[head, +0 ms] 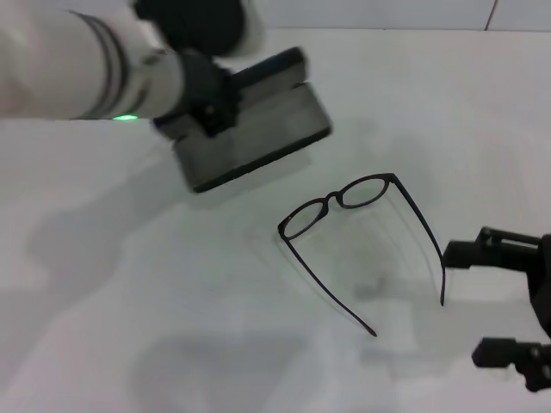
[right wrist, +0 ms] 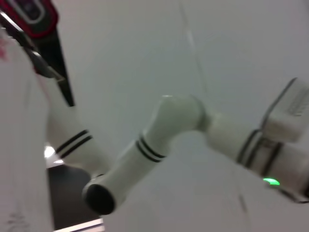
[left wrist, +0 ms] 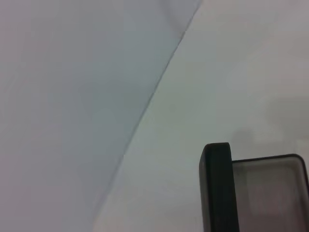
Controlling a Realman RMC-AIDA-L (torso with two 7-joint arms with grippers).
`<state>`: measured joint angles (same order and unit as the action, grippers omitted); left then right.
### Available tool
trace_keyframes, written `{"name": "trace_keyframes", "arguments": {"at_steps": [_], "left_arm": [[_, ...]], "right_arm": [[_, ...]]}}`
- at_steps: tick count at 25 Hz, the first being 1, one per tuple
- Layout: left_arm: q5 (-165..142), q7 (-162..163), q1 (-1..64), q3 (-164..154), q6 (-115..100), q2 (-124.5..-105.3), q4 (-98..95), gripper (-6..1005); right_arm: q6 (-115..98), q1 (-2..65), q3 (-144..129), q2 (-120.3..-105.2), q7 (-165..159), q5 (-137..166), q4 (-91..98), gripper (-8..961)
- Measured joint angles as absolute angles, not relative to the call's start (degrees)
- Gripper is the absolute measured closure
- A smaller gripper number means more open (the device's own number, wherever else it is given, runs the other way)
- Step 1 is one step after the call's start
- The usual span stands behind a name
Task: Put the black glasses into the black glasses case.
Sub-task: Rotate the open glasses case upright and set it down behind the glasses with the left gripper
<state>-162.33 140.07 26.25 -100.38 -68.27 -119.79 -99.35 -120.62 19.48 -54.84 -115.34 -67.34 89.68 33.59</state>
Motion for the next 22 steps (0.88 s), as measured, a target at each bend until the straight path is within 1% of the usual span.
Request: {"name": "trace_keyframes", "arguments": {"at_steps": [8,22], "left_arm": [[-162.3,126.4,27.2,-109.8,-46.2,-119.98,-85.8,796],[-162.3,125.3,32.9,-116.5,-39.9,-120.32,-75.4,795]], "right_arm": [[-121.5,18.0,-54.7,-115.67,-67.3,90.0,32.4,127],[-121.0,18.7,-54.4,-115.57,-67.2,89.8,31.2,127]]}}
